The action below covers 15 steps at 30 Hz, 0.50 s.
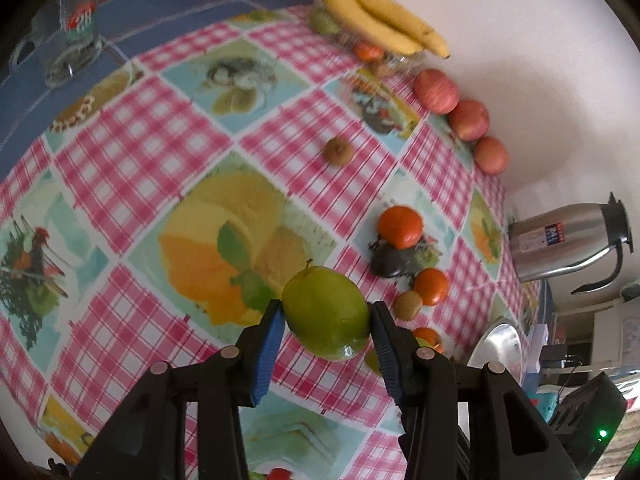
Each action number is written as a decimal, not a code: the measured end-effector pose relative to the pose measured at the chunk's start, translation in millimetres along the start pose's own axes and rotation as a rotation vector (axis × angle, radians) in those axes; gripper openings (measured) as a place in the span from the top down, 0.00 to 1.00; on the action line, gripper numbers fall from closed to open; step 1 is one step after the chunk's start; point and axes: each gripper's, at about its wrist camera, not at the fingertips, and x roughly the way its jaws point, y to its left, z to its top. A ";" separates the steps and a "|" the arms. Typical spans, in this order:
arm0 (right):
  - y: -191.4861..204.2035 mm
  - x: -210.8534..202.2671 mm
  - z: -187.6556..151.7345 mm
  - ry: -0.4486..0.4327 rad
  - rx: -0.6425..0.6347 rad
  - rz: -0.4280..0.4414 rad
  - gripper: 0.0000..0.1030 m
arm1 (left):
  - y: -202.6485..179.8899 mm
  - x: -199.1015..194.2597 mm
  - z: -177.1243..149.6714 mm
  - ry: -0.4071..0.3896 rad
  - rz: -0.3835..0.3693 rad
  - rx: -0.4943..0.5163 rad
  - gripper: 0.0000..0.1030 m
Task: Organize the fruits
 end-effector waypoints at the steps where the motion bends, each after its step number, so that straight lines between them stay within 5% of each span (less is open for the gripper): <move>1: 0.9 -3.2 0.7 -0.012 -0.006 -0.007 0.63 | -1.1 -3.0 0.5 -0.012 -0.005 0.007 0.55; 3: 1.9 -10.5 1.8 -0.036 -0.013 -0.012 0.64 | -5.2 -8.5 1.3 -0.036 -0.009 0.020 0.55; 6: 3.3 -22.8 4.2 -0.075 -0.031 -0.012 0.79 | -11.3 -14.5 1.9 -0.061 -0.015 0.044 0.55; 15: -6.8 -23.5 5.0 -0.064 -0.006 0.003 0.79 | -6.3 -5.6 1.0 -0.040 0.010 0.034 0.55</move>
